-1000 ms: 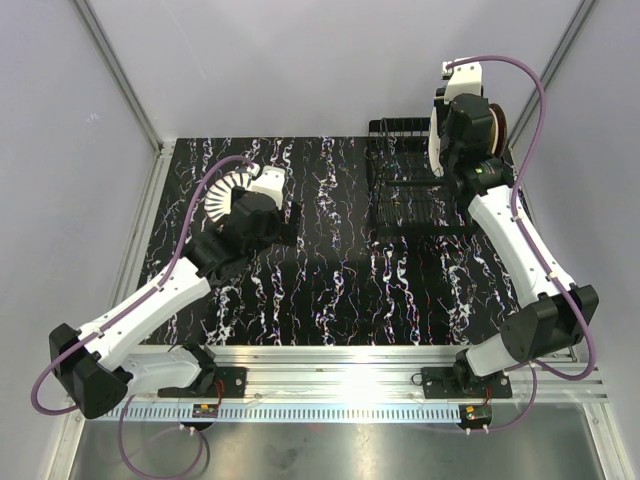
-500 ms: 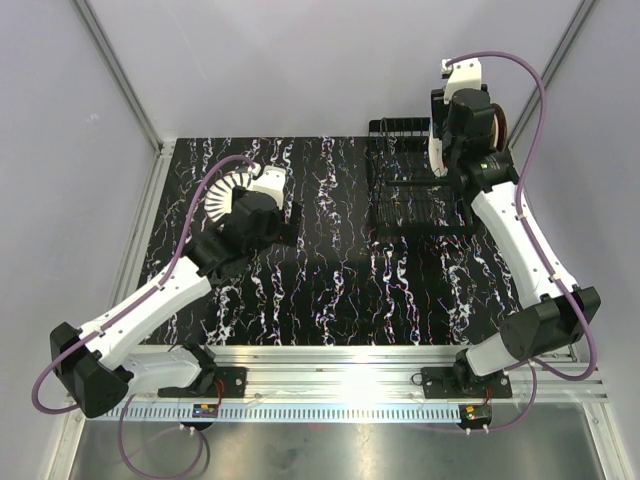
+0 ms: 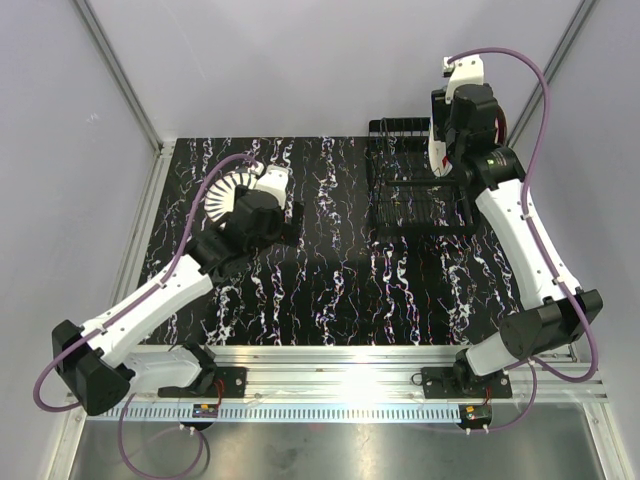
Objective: Load the plates into the dish rack
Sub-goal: Insert the plate into the dish rack, then grab a plate with the left arm
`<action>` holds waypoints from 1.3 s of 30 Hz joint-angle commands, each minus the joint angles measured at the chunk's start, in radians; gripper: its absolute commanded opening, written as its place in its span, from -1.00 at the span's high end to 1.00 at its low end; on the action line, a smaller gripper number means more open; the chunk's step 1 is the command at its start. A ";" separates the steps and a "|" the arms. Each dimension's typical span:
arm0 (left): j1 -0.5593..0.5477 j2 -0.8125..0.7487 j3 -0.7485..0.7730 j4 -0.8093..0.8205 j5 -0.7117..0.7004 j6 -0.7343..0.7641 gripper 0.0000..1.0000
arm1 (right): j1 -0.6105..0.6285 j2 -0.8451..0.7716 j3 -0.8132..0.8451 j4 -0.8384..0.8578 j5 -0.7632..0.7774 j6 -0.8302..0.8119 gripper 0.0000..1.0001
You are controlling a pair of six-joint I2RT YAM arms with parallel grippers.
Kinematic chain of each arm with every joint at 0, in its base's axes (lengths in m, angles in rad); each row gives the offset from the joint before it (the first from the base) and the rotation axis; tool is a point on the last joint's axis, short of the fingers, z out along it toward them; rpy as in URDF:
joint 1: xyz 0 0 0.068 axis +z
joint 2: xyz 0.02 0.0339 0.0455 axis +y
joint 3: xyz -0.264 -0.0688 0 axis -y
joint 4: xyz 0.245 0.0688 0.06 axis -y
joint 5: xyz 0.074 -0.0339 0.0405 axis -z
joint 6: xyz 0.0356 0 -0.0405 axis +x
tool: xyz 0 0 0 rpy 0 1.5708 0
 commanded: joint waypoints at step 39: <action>0.400 0.083 0.015 0.061 -0.016 -0.079 -0.98 | 0.446 -0.379 -0.713 0.240 -0.616 0.480 0.25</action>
